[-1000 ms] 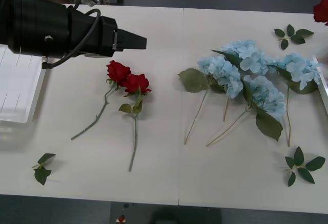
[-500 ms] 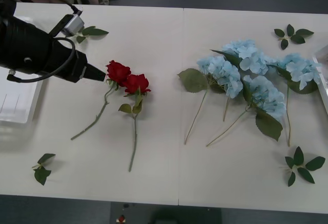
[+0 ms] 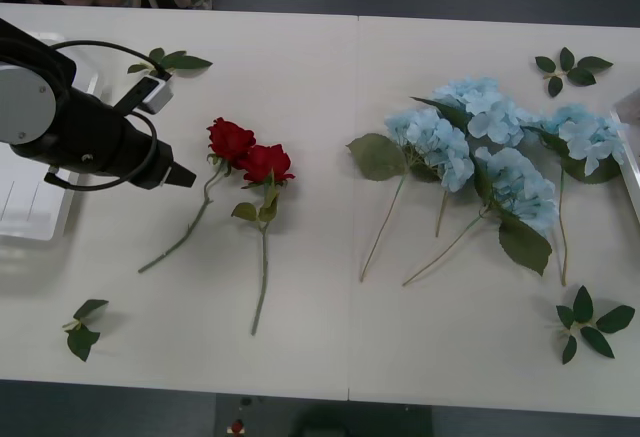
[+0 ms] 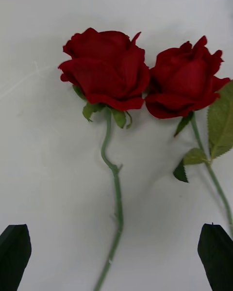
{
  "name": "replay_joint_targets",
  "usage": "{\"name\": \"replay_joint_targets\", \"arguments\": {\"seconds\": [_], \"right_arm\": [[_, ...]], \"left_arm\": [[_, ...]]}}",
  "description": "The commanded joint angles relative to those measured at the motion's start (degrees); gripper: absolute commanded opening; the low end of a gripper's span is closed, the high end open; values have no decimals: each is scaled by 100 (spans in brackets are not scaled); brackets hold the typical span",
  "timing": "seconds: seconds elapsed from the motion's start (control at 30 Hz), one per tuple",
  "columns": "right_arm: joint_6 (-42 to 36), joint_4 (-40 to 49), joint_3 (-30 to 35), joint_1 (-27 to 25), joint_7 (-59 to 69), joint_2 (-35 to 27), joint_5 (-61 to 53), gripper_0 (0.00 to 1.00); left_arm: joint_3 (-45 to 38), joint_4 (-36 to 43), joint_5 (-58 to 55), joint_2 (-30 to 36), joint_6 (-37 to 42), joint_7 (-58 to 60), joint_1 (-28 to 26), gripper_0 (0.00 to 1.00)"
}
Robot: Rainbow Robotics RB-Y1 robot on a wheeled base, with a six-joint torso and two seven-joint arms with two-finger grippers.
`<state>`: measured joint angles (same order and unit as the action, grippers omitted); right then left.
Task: Put the red flowers into the right box and the blue flowers into the left box
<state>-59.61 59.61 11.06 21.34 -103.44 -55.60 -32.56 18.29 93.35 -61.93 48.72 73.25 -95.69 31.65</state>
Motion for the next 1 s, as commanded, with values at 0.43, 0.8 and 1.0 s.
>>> {"name": "replay_joint_targets", "arguments": {"seconds": [0.43, 0.8, 1.0], "right_arm": [[248, 24, 230, 108, 342, 111, 409, 92], [-982, 1131, 678, 125, 184, 137, -971, 93], [-2388, 1966, 1003, 134, 298, 155, -1736, 93]], "left_arm": [[772, -951, 682, -513, -865, -318, 588, 100], [1449, -1803, 902, -812, -1120, -433, 1195, 100], [1730, -2322, 999, -1023, -1339, -459, 1459, 100]]}}
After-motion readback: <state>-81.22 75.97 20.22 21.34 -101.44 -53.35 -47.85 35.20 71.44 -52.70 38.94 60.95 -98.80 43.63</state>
